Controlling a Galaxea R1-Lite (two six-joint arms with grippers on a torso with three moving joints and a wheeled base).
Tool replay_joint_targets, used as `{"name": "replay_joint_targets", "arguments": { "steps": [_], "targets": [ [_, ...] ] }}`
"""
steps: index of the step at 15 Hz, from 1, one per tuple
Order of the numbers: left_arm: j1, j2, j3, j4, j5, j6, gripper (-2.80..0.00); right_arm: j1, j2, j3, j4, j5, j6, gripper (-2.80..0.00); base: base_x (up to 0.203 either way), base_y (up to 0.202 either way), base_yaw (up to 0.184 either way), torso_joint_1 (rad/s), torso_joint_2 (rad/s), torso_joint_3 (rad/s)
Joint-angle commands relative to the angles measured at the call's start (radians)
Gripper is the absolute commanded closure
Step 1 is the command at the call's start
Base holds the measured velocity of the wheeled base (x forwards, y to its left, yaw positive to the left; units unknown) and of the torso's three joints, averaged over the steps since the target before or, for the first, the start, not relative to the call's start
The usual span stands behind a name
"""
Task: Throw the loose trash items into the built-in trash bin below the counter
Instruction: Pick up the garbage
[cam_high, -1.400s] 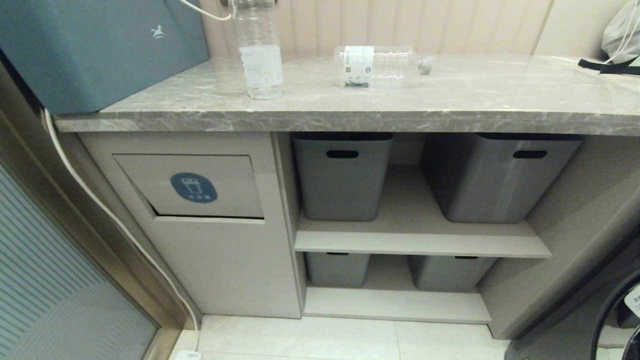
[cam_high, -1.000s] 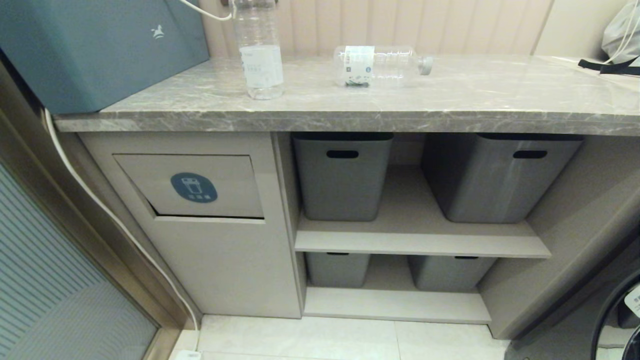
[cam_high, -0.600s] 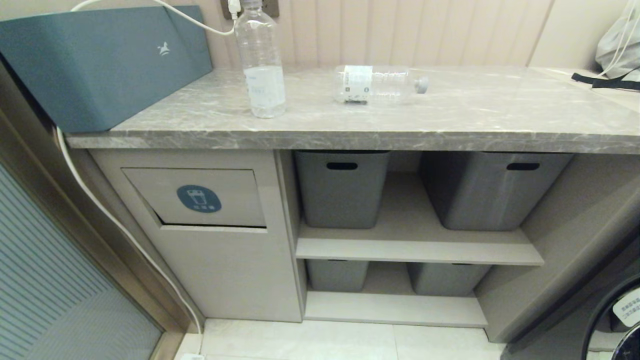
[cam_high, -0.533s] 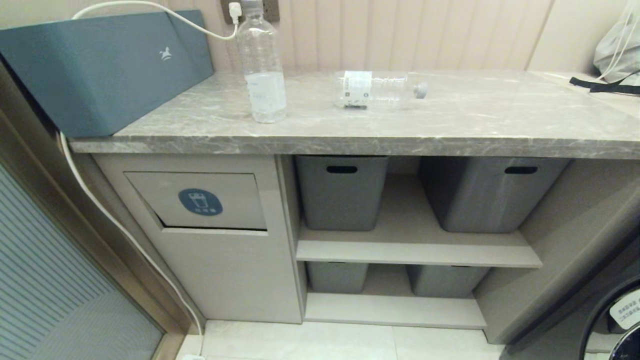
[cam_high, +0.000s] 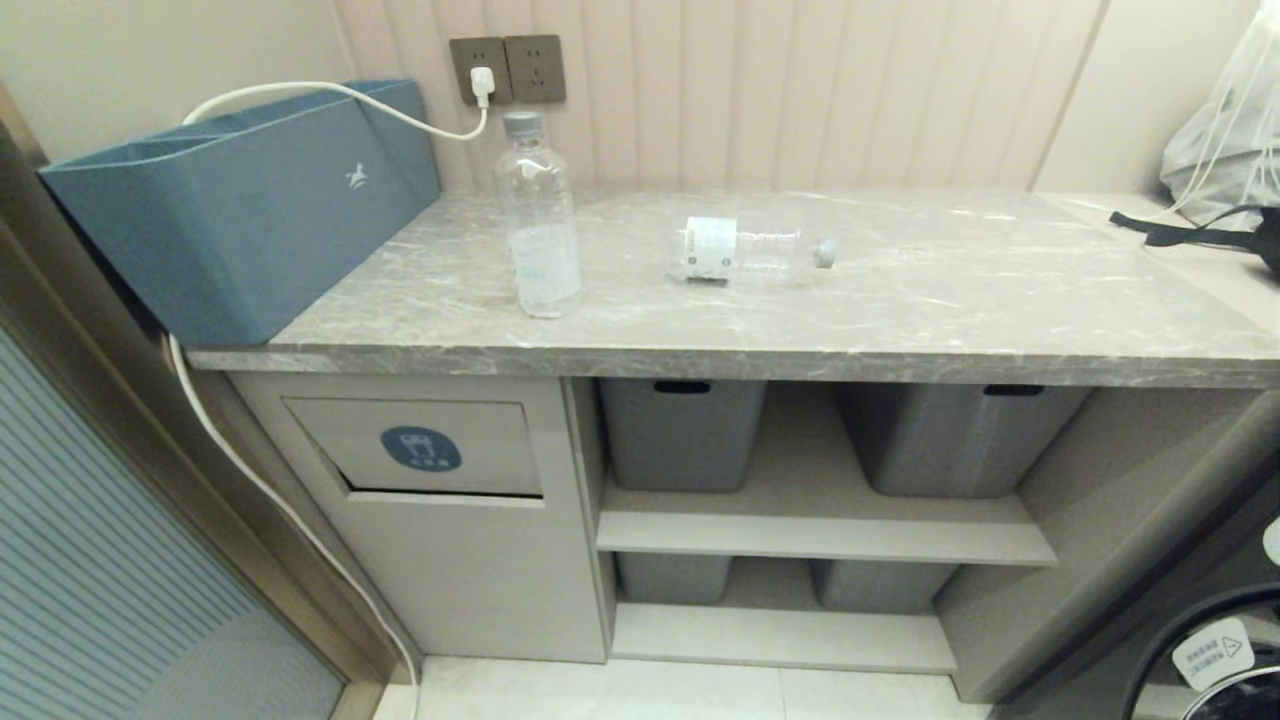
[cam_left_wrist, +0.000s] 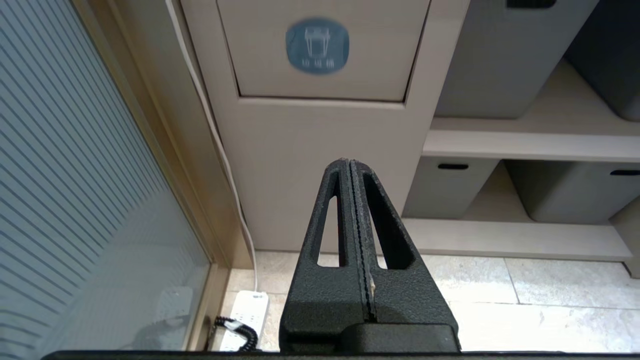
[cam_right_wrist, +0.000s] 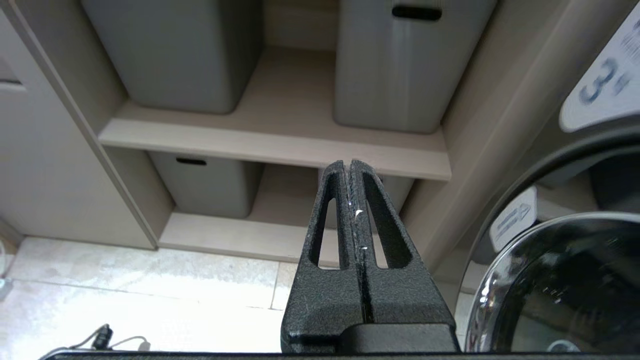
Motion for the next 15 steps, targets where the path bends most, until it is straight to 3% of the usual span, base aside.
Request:
{"name": "replay_joint_targets", "arguments": {
  "steps": [1,10,13,15],
  "targets": [
    [0.000,0.001,0.001,0.000,0.000,0.000,0.00,0.000,0.000,0.000,0.000,-0.001,0.001,0.00,0.000,0.000,0.000,0.213,-0.49,-0.266],
    [0.000,0.000,0.001,-0.001,0.000,0.001,0.00,0.000,0.000,0.000,0.000,-0.002,0.012,0.00,0.000,0.000,0.000,0.242,-0.53,-0.290],
    [-0.002,0.000,-0.001,0.002,-0.005,0.012,0.00,0.000,0.000,0.000,-0.003,-0.005,0.030,0.00,0.000,0.000,0.000,0.110,-0.23,-0.127],
    [-0.002,0.003,-0.042,-0.026,-0.049,0.046,0.00,0.000,0.000,0.000,-0.005,-0.009,0.071,0.00,0.000,0.000,0.000,0.032,-0.05,-0.026]
  ]
}}
